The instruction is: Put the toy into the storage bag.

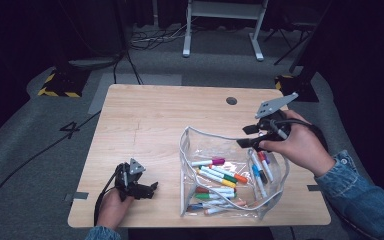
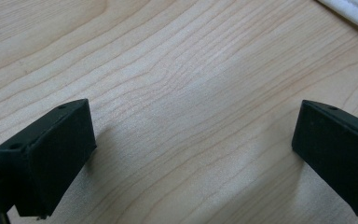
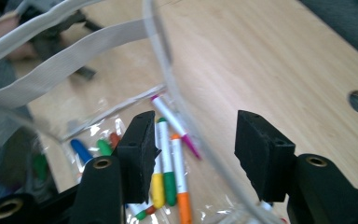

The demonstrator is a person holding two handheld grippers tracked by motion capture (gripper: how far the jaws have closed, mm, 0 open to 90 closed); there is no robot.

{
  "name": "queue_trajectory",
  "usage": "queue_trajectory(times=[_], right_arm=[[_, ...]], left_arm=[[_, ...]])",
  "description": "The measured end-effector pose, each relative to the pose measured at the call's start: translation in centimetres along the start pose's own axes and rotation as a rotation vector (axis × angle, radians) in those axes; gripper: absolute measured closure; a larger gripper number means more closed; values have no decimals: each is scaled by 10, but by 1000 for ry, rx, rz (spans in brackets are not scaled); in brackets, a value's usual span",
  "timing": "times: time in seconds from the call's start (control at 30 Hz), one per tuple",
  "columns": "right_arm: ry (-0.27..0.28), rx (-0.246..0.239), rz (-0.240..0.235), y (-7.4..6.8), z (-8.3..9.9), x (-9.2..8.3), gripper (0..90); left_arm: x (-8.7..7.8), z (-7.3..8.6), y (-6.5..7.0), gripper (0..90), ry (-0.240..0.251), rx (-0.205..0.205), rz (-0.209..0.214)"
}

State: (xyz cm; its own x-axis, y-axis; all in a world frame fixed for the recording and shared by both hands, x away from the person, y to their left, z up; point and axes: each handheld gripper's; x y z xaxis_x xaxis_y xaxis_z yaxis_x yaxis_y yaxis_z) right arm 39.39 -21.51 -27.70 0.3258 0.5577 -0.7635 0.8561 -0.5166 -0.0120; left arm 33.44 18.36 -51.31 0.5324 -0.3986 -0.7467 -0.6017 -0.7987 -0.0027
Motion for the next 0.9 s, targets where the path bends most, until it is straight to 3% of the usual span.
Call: queue_trajectory(times=[0.2,0.47,0.73,0.9], right_arm=[[57,113,72,40,10,-9,510],[61,255,166,92,32,-4,517],[60,381,173,126,70,14,510],[9,428,187,141,95,36,508]], left_arm=[[-2,1,0,0,-6,-5,-1],[-2,2,1,0,-3,-3,-12],[-3,2,1,0,-5,-8,-8],[-3,2,1,0,-5,-9,-8]])
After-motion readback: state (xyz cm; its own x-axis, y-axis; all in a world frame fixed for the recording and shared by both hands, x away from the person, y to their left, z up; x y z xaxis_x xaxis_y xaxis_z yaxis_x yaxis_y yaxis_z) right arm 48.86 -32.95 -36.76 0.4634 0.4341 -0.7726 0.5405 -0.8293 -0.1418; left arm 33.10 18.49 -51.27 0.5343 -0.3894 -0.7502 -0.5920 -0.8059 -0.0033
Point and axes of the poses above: each handheld gripper's, and its own axes: x roughly forward along the jaws, z roughly out of its underside, y roughly to its right, and after that the axes turned 3 degrees about x, right-handed
